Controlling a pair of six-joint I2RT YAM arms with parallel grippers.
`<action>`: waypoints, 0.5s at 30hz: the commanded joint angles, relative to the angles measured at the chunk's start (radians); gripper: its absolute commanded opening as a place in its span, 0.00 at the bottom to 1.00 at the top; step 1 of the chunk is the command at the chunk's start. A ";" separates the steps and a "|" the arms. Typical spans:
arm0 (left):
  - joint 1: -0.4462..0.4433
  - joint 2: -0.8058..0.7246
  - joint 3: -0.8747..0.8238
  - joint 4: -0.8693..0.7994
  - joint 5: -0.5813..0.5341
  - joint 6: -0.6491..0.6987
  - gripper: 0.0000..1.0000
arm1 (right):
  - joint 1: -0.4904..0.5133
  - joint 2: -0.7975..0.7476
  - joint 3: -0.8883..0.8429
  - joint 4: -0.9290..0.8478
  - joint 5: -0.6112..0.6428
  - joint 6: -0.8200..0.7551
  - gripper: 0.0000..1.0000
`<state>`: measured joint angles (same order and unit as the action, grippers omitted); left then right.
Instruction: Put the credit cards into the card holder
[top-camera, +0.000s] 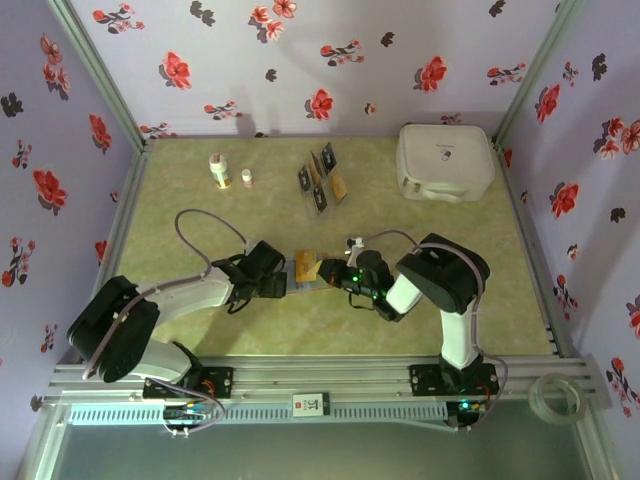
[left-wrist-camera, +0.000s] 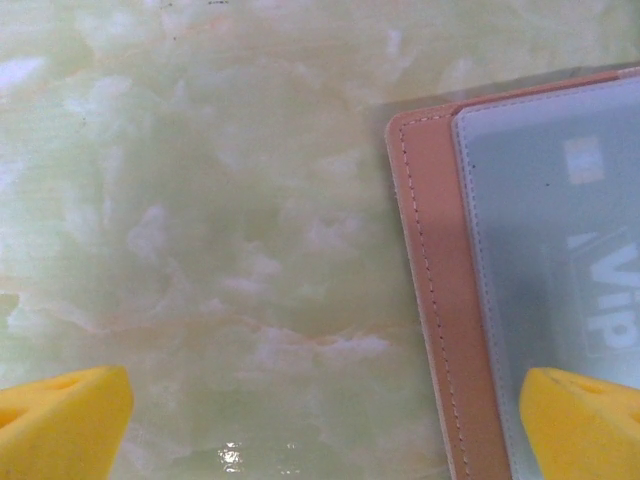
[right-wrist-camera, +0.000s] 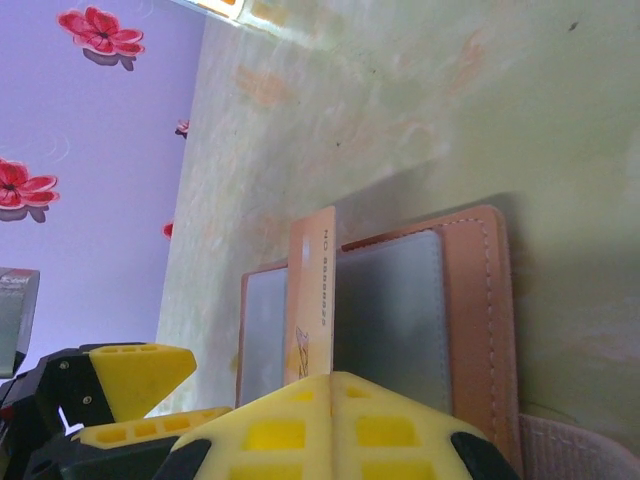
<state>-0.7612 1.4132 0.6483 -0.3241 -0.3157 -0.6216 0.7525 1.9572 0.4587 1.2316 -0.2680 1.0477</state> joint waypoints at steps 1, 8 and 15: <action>-0.004 -0.020 0.019 -0.021 -0.029 0.002 1.00 | -0.008 0.025 0.018 0.006 0.031 -0.012 0.00; -0.003 -0.019 0.015 -0.017 -0.028 0.000 1.00 | -0.008 0.037 0.051 -0.017 0.016 -0.018 0.00; -0.003 -0.018 0.014 -0.013 -0.028 -0.001 1.00 | -0.004 0.030 0.046 -0.022 0.006 -0.020 0.00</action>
<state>-0.7612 1.4132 0.6483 -0.3260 -0.3157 -0.6216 0.7525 1.9789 0.4988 1.2282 -0.2680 1.0473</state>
